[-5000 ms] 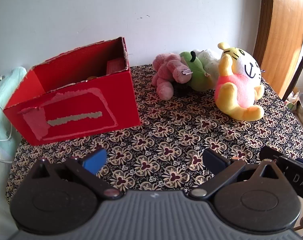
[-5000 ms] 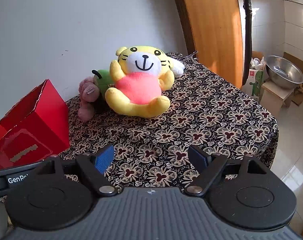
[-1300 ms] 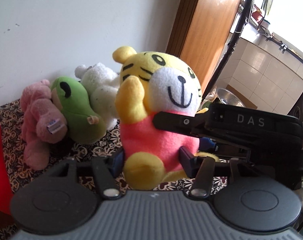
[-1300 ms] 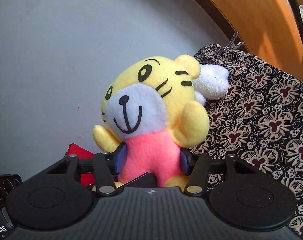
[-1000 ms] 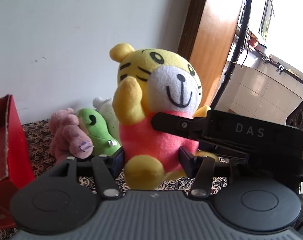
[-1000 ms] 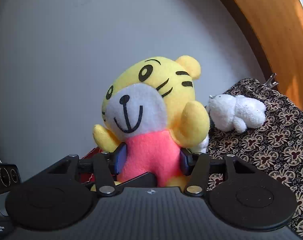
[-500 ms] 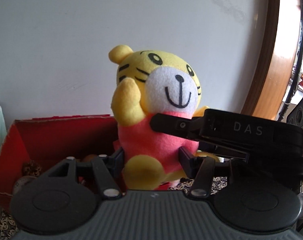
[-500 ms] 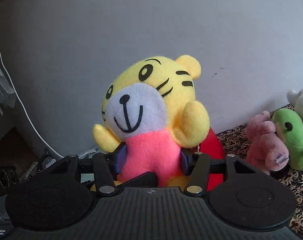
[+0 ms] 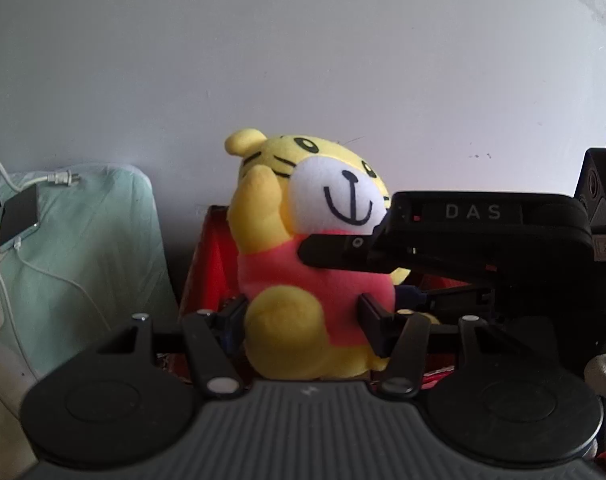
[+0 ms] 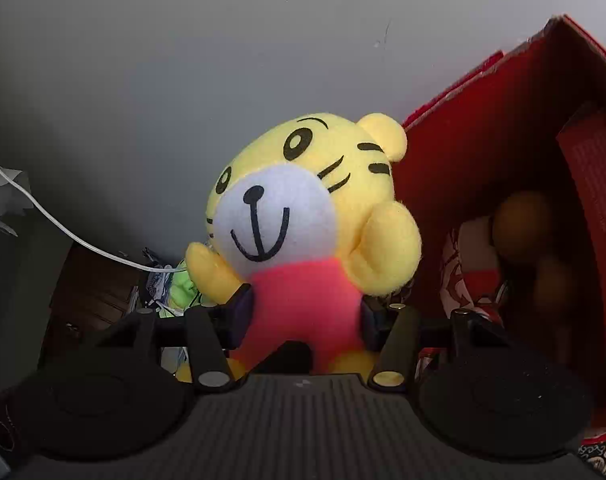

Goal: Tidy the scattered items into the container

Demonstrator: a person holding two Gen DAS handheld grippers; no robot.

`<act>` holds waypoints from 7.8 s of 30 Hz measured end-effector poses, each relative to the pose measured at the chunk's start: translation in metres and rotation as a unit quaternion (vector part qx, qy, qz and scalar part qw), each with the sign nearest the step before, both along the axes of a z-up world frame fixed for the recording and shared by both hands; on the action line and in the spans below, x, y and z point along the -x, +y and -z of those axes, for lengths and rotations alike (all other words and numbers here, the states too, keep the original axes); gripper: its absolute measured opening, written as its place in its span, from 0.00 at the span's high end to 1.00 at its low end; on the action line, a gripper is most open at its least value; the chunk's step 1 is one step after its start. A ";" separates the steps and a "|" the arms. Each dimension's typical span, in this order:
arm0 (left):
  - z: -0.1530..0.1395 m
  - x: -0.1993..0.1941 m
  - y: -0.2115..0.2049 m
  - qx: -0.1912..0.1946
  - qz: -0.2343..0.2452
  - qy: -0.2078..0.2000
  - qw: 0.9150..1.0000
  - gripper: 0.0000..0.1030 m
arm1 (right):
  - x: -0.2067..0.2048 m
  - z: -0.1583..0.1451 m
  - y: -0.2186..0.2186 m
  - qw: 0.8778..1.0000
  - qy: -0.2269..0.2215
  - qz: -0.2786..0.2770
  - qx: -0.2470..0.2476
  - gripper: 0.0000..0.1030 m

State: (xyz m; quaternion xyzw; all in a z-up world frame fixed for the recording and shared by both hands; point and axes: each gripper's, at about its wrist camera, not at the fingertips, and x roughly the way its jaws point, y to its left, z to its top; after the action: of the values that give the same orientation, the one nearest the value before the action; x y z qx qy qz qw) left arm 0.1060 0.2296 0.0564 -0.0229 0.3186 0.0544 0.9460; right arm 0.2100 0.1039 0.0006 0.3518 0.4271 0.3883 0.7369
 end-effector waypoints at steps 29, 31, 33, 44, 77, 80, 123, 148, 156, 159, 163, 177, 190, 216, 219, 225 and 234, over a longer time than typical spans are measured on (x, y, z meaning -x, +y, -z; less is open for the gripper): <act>0.015 -0.038 0.020 -0.063 -0.042 0.055 0.996 0.39 | -0.021 -0.025 0.008 0.986 0.011 0.018 0.167 0.39; 0.013 -0.037 0.017 -0.073 -0.044 0.052 0.995 0.39 | -0.050 0.004 0.033 0.979 0.005 0.013 0.203 0.52; 0.012 -0.036 0.018 -0.074 -0.046 0.050 0.995 0.38 | -0.061 0.017 0.042 0.978 0.031 -0.001 0.205 0.62; 0.016 -0.038 0.014 -0.095 -0.061 0.050 0.992 0.36 | -0.056 0.011 0.073 0.964 -0.016 -0.055 0.261 0.68; -0.010 -0.001 0.000 -0.100 -0.126 0.044 0.986 0.15 | 0.002 -0.026 0.024 0.957 -0.121 0.002 0.264 0.54; -0.020 0.008 -0.002 -0.098 -0.134 0.028 0.986 0.06 | 0.020 -0.041 0.011 0.959 -0.144 0.020 0.243 0.49; 0.049 0.030 -0.258 0.033 0.288 0.017 0.957 0.02 | 0.064 0.042 -0.278 0.931 -0.062 0.293 0.209 0.53; 0.117 -0.077 -0.315 0.132 0.352 0.088 0.922 0.01 | -0.039 0.061 -0.351 0.815 -0.183 0.260 0.484 0.31; 0.121 -0.092 -0.311 0.172 0.348 0.098 0.916 0.01 | -0.044 0.066 -0.366 0.838 -0.152 0.284 0.440 0.56; 0.115 -0.098 -0.312 0.217 0.357 0.107 0.902 0.01 | -0.028 0.060 -0.374 0.849 -0.149 0.288 0.417 0.58; 0.106 -0.113 -0.318 0.279 0.363 0.111 0.882 0.01 | -0.010 0.064 -0.378 0.854 -0.146 0.273 0.418 0.56; 0.127 -0.147 -0.374 0.297 0.338 0.146 0.881 0.03 | 0.016 0.058 -0.473 0.886 -0.075 0.393 0.235 0.47; 0.127 -0.141 -0.361 0.239 0.330 0.145 0.902 0.38 | -0.061 0.077 -0.450 0.928 -0.004 0.328 0.175 0.69; 0.113 -0.019 -0.252 0.181 0.311 0.127 0.924 0.29 | 0.049 0.104 -0.338 0.977 0.061 0.201 0.018 0.64; 0.105 -0.008 -0.239 0.178 0.312 0.105 0.928 0.30 | 0.051 0.097 -0.325 0.980 0.048 0.193 0.029 0.63; 0.091 -0.001 -0.218 0.217 0.315 0.082 0.920 0.31 | 0.050 0.095 -0.315 0.975 0.054 0.207 0.051 0.57; 0.082 -0.005 -0.257 0.240 0.379 0.078 0.891 0.17 | 0.070 0.075 -0.335 0.947 0.002 0.293 0.134 0.55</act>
State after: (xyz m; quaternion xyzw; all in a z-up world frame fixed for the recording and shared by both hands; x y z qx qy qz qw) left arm 0.1108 -0.0276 -0.0252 -0.1226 0.3792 -0.3843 0.8327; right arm 0.1400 -0.2307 -0.0747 0.3604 0.3542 0.0936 0.8578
